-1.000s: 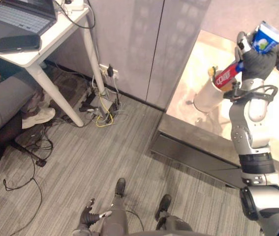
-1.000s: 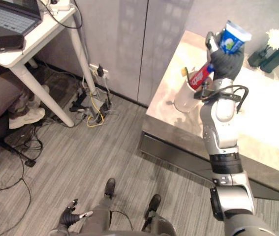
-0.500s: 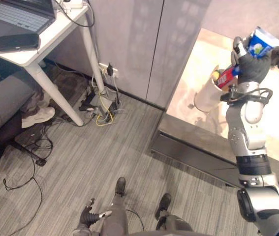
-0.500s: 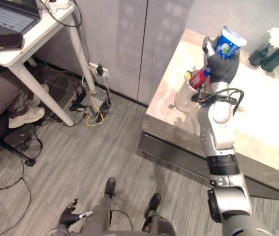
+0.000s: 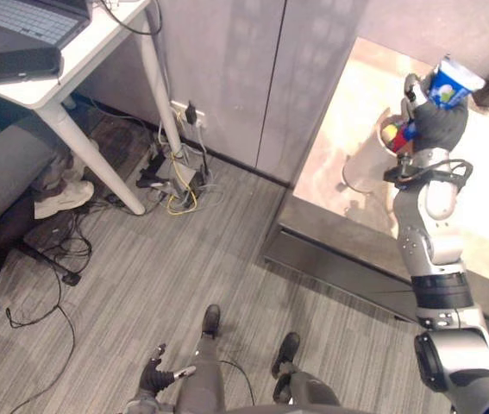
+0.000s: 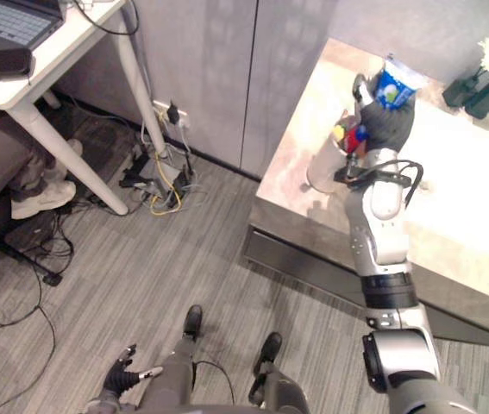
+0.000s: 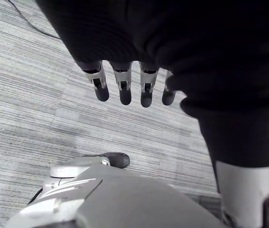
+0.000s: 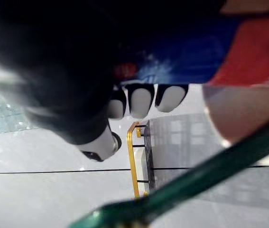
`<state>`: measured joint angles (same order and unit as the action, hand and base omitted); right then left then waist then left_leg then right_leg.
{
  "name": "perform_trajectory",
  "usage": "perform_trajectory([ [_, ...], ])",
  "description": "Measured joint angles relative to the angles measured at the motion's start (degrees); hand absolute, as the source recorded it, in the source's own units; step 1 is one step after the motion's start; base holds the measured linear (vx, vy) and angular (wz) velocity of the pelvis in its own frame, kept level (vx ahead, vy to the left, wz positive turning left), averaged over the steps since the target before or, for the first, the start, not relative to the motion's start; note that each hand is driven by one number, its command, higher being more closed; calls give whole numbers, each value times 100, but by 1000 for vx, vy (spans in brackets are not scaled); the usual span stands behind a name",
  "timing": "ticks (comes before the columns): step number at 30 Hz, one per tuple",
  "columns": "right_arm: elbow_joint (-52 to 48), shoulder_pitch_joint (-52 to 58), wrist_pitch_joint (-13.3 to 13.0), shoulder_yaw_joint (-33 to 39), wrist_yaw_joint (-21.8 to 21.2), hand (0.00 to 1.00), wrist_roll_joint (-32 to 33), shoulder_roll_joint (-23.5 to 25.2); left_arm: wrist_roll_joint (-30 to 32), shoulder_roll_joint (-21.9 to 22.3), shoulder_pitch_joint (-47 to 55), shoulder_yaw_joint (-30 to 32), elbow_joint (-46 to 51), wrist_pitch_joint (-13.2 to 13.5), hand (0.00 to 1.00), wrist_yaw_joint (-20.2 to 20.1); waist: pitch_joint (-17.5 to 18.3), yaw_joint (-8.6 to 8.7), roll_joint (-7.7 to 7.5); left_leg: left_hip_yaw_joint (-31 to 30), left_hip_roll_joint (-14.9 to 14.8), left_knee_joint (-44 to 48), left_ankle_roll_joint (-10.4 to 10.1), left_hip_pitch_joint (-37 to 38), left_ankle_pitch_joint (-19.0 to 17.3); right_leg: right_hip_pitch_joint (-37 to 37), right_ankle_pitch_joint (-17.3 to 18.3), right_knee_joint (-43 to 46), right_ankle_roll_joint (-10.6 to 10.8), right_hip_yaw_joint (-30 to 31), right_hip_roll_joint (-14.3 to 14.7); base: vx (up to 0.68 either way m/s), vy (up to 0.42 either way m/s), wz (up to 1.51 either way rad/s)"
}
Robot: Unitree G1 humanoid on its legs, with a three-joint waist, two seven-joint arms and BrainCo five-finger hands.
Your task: Organize washtable
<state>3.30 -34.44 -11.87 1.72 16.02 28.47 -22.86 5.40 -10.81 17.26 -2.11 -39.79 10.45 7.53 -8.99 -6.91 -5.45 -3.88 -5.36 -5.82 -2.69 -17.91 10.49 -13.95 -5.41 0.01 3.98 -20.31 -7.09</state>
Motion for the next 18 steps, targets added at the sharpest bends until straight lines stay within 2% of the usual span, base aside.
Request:
perform_trajectory([
  [18, -95, -6, -74, 46, -2, 100, -167, -2, 0, -25, -2, 1, 114, -1, 0, 0, -143, 8, -25, -1, 21, 0, -10, 4, -10, -38, 61, 93, 37, 11, -25, 0, 0, 0],
])
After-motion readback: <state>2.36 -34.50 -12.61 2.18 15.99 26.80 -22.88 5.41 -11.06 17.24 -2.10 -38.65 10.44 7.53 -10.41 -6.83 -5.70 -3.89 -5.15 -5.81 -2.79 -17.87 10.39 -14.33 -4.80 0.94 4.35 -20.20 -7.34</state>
